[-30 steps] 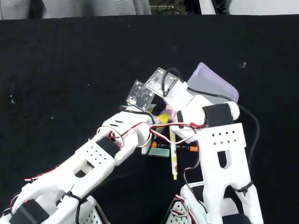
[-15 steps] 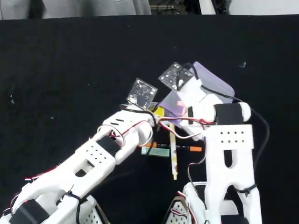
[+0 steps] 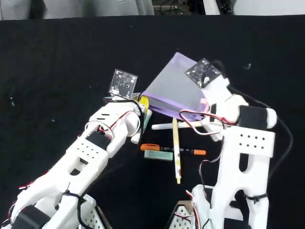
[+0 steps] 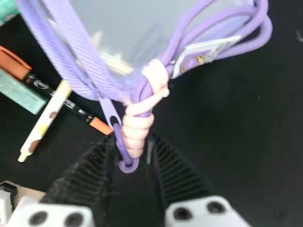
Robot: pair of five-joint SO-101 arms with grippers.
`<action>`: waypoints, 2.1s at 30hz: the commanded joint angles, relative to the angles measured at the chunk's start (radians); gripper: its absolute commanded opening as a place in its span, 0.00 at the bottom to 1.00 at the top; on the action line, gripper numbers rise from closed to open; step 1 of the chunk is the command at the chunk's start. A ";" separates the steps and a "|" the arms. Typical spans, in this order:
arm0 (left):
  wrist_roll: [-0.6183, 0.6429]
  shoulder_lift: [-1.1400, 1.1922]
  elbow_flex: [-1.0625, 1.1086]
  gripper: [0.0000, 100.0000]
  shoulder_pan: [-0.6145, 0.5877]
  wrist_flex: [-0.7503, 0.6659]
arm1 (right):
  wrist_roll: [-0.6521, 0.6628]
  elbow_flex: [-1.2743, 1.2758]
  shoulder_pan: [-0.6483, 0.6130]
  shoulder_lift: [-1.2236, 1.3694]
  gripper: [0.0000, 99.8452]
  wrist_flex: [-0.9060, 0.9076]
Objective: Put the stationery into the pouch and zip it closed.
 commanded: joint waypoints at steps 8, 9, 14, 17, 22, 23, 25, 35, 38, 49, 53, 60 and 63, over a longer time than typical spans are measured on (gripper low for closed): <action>-0.005 -0.011 -0.062 0.03 -0.119 -0.014 | 0.032 -0.056 0.110 -0.004 0.01 -0.035; -0.005 -0.011 -0.062 0.03 -0.119 -0.014 | 0.031 -0.056 0.110 -0.004 0.01 -0.037; -0.005 -0.011 -0.061 0.03 -0.110 -0.014 | 0.026 -0.048 0.068 -0.004 0.01 -0.037; -0.005 -0.011 -0.061 0.03 -0.108 -0.014 | 0.005 -0.048 0.025 -0.004 0.01 -0.038; 0.000 -0.011 -0.062 0.03 -0.107 -0.014 | -0.106 -0.048 -0.025 -0.002 0.02 -0.064; 0.003 -0.011 -0.062 0.03 -0.099 -0.014 | -0.121 -0.048 -0.031 -0.002 0.03 -0.071; -0.002 -0.012 -0.062 0.03 -0.077 -0.012 | -0.147 -0.048 -0.044 -0.002 0.09 -0.075; 0.084 -0.012 -0.255 0.03 -0.008 0.244 | -0.170 0.036 -0.245 -0.010 0.36 -0.124; 0.120 -0.012 -0.305 0.03 -0.010 0.322 | -0.172 0.104 -0.311 -0.010 0.36 -0.230; 0.126 -0.012 -0.343 0.03 -0.001 0.393 | -0.241 0.206 -0.342 -0.012 0.36 -0.488; 0.124 -0.012 -0.340 0.03 -0.001 0.393 | -0.244 0.191 -0.342 -0.010 0.36 -0.506; 0.124 -0.012 -0.341 0.03 -0.001 0.394 | -0.241 0.269 -0.342 0.027 0.34 -0.626; 0.124 -0.012 -0.343 0.03 -0.001 0.394 | -0.241 0.274 -0.338 0.054 0.22 -0.647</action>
